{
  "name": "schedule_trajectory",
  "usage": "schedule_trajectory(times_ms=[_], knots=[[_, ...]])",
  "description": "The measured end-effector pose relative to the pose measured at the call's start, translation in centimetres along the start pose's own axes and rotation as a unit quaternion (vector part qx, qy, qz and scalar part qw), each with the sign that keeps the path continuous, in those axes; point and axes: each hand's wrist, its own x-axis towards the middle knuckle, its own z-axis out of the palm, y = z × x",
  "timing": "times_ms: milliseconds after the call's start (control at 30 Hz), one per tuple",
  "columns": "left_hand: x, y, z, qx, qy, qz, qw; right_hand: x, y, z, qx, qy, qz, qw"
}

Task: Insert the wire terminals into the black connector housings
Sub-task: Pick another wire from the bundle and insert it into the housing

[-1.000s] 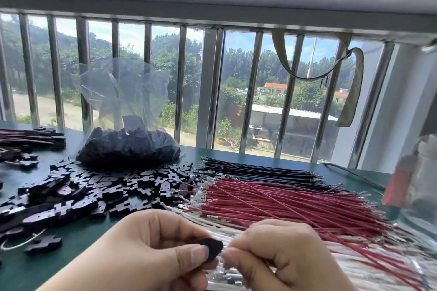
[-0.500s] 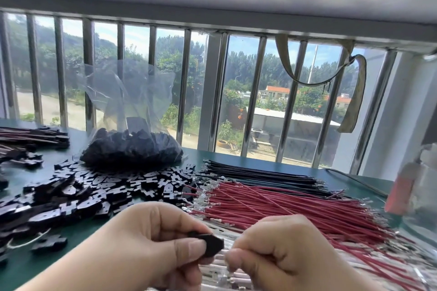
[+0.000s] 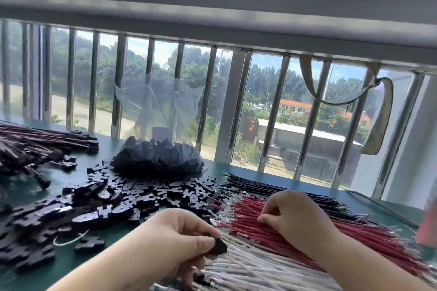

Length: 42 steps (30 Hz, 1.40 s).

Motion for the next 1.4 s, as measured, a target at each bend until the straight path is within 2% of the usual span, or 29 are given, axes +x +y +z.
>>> schedule_trajectory(times_ms=[100,200,267,400,500,600,867,1067,1400], knots=[[-0.1,0.2,-0.2,-0.002,-0.02,-0.008,1.0,-0.2,0.2,-0.3,0.028,-0.002,0.006,1.0],[-0.1,0.3,-0.6,0.009,-0.034,-0.011,0.999,-1.4,-0.4,-2.1,0.218,-0.008,0.045,0.975],[-0.1,0.2,-1.0,0.001,-0.048,-0.004,0.999,-2.7,-0.6,-3.2,0.283,-0.026,0.032,0.958],[-0.6,0.0,-1.7,-0.018,-0.13,0.003,0.991,-5.8,-2.4,-3.8,0.251,-0.088,-0.031,0.963],[-0.9,-0.1,-1.9,0.006,-0.162,0.004,0.987,-7.2,-3.6,-3.2,0.218,-0.076,-0.074,0.97],[-0.9,-0.2,-2.1,0.013,-0.154,0.008,0.988,-7.7,-4.5,-2.8,0.248,-0.028,-0.093,0.964],[-0.7,-0.4,-2.1,0.037,-0.117,0.029,0.992,-8.1,-5.1,-1.9,0.289,0.003,-0.081,0.954],[-1.1,0.1,-1.6,0.012,-0.136,0.032,0.99,-8.3,-5.4,-1.7,0.277,0.015,-0.085,0.957],[-1.4,0.4,-1.5,-0.016,-0.142,0.015,0.99,-8.5,-5.0,-1.1,0.254,0.084,-0.105,0.958]])
